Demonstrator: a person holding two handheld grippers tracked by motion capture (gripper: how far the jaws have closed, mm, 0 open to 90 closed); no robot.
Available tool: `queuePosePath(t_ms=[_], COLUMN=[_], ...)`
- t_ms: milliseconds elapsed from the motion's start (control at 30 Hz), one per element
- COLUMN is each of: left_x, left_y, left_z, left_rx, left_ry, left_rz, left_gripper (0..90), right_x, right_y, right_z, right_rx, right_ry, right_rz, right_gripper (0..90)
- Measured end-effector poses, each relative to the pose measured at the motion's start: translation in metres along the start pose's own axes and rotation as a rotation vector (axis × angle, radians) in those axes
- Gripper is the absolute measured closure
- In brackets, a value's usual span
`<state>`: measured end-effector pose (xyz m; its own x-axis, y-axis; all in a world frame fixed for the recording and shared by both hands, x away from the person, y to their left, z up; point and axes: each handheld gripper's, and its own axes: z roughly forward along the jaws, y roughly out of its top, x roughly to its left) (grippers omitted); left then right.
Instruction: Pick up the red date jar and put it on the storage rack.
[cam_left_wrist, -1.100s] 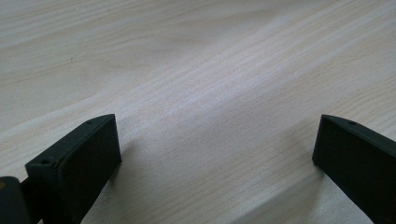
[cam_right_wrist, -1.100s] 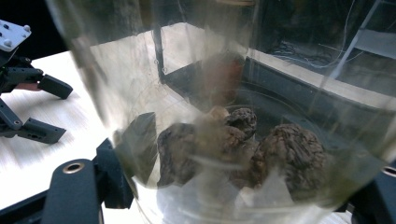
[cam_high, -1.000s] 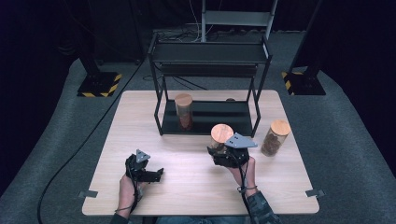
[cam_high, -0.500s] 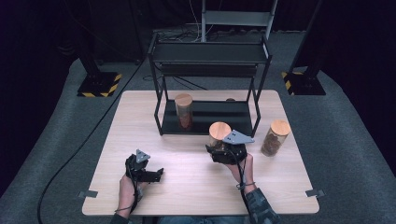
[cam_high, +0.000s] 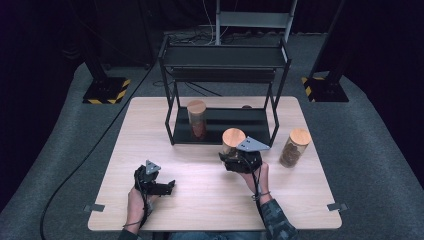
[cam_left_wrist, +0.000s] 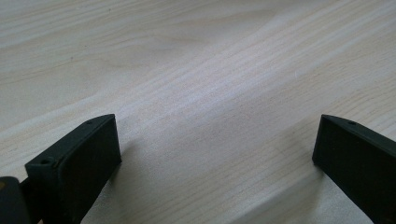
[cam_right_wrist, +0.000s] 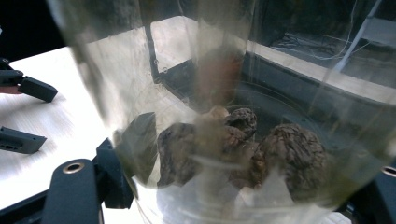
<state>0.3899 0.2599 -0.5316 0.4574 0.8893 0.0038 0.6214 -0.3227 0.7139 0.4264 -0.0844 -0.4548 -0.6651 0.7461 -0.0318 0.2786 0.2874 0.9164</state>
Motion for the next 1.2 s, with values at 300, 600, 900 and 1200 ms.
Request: queuePosePath(t_ms=[300,600,900,1200], left_x=[0.0,0.0,0.0,0.0], left_y=[0.0,0.0,0.0,0.0], left_z=[0.0,0.0,0.0,0.0], left_rx=[0.0,-0.002,-0.001,0.0], left_ry=[0.001,0.001,0.001,0.001], left_rz=[-0.001,-0.002,-0.001,-0.001], left_gripper=[0.0,0.0,0.0,0.1], right_x=[-0.005,-0.009,-0.012,-0.017], right_y=[0.0,0.002,0.0,0.005], right_z=[0.006,0.009,0.015,0.017], right_rx=[0.006,0.013,0.022,0.011], right_ry=[-0.004,-0.011,-0.018,-0.025], right_rz=[0.011,0.009,0.013,0.018], right_gripper=[24.8,24.8,24.8,24.8])
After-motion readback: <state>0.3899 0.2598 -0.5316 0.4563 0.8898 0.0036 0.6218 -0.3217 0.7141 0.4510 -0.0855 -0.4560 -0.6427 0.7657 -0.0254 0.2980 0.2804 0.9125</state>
